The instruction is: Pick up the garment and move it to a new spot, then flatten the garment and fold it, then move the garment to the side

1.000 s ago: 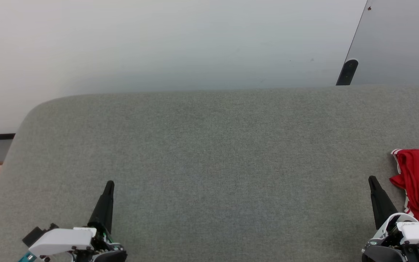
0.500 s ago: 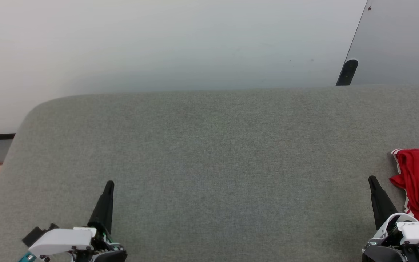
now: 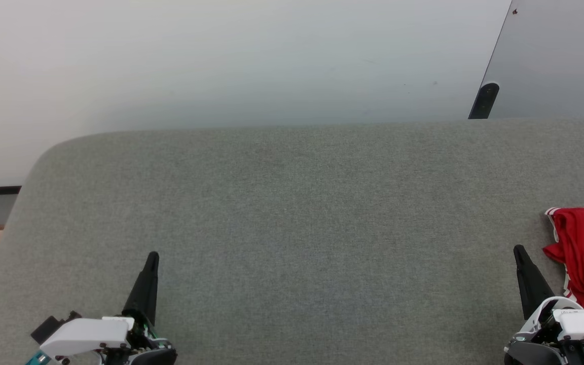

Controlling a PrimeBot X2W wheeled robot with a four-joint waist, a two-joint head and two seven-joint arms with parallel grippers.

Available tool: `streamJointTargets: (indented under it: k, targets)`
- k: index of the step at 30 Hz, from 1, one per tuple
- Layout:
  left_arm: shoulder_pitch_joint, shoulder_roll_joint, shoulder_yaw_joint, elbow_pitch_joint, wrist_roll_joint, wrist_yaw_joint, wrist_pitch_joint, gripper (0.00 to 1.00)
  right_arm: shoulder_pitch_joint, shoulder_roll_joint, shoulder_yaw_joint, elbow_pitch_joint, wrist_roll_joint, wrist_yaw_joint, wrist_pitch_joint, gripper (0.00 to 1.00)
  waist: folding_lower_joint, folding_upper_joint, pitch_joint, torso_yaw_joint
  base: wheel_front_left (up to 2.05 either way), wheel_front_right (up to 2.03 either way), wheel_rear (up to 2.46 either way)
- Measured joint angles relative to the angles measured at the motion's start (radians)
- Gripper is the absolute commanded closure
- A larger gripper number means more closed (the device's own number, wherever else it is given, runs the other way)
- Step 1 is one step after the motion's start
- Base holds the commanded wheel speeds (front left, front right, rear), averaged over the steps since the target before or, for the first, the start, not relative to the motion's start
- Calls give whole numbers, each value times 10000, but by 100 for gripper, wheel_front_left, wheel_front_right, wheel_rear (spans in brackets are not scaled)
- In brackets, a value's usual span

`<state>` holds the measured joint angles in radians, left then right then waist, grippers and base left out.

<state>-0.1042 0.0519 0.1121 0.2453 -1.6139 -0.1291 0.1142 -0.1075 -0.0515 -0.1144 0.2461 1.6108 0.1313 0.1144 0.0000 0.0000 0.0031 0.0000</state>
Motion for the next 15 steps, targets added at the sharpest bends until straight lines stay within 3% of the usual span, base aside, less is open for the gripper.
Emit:
streamJointTargets:
  k: [15]
  targets:
    - [-1, -4, 4, 0, 2, 0, 0, 100, 0, 0, 0, 0, 0, 0, 0, 100, -1, 0, 0, 0, 0, 0, 0]
